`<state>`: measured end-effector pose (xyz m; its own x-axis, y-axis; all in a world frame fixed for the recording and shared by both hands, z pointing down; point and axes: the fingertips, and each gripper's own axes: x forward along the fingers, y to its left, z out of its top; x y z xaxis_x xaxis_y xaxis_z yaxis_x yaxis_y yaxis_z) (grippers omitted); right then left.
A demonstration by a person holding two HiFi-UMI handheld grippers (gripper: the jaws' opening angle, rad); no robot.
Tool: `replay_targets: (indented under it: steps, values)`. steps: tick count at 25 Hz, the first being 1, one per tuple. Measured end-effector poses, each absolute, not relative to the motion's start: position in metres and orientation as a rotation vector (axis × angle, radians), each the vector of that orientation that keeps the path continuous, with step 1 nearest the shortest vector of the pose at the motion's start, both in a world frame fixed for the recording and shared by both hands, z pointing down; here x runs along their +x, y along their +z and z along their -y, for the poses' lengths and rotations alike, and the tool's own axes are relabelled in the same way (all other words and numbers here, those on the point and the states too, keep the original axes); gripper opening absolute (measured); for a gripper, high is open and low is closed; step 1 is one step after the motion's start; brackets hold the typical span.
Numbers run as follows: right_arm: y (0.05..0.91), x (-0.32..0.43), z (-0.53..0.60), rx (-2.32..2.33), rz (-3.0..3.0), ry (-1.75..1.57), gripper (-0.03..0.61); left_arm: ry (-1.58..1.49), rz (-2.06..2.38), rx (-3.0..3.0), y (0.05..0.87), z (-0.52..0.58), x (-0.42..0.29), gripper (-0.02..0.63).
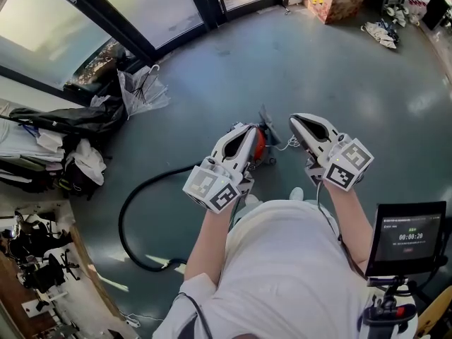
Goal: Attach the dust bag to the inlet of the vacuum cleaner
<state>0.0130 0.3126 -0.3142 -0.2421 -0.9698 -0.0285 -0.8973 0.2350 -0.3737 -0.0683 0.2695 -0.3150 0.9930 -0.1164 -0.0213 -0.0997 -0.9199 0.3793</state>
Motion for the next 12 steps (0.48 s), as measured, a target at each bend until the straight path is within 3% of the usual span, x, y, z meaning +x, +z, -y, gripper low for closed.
replay_targets:
  steps: [12]
  values:
    - [-0.3,0.017,-0.323,-1.757,-2.257,-0.418,0.008,-0.048,0.133,2.75,-0.303,-0.28,-0.06,0.005]
